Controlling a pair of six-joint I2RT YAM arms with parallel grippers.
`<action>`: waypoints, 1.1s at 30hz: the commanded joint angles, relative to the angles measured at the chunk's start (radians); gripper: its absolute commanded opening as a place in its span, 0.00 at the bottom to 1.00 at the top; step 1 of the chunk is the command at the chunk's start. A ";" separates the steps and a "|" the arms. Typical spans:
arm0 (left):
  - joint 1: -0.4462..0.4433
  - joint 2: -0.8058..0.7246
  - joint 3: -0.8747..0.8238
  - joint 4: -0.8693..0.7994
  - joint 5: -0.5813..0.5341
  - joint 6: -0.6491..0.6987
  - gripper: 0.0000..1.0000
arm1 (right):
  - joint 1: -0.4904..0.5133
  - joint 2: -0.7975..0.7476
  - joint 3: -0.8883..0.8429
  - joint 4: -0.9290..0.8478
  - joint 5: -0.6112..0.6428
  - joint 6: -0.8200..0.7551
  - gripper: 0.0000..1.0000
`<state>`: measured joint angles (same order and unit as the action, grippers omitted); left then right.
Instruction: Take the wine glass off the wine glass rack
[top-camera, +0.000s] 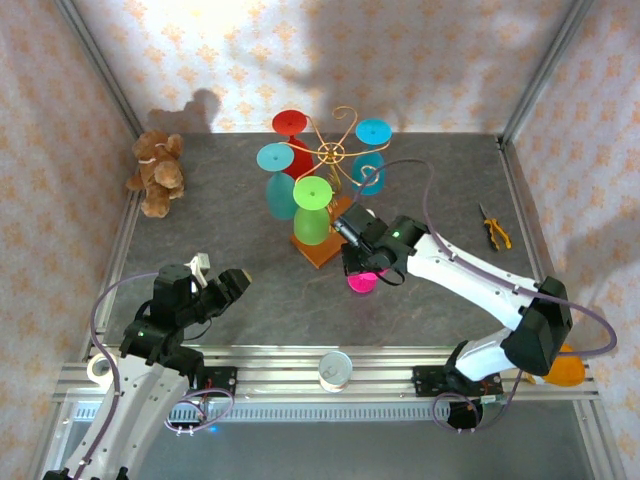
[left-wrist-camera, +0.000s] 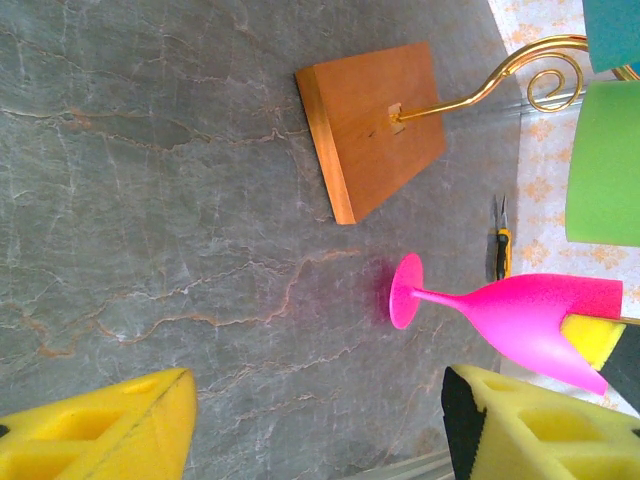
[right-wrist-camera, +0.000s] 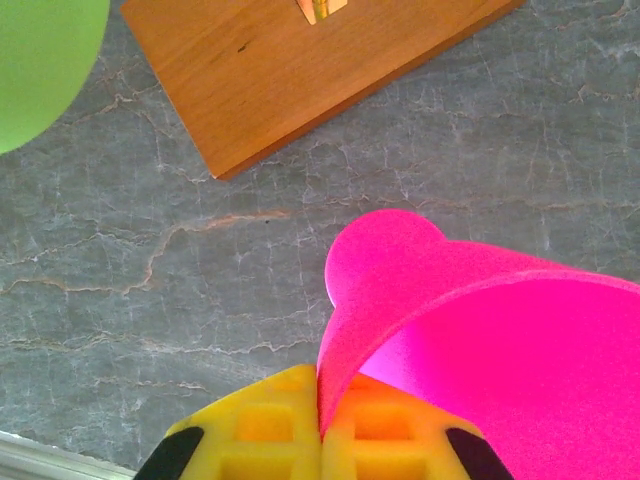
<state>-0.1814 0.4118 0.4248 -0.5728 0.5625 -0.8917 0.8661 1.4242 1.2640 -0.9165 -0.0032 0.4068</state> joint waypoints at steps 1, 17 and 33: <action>0.005 -0.010 0.009 -0.003 -0.033 0.007 0.66 | -0.012 0.019 0.001 0.011 0.037 -0.013 0.00; 0.005 -0.027 -0.002 -0.007 -0.039 0.009 0.66 | -0.012 0.058 0.000 0.009 0.019 0.002 0.14; 0.005 -0.048 -0.008 -0.012 -0.036 -0.002 0.66 | -0.012 0.028 0.044 -0.014 0.011 0.005 0.36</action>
<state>-0.1814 0.3748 0.4217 -0.5804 0.5411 -0.8917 0.8612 1.4651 1.2690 -0.8917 0.0002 0.3996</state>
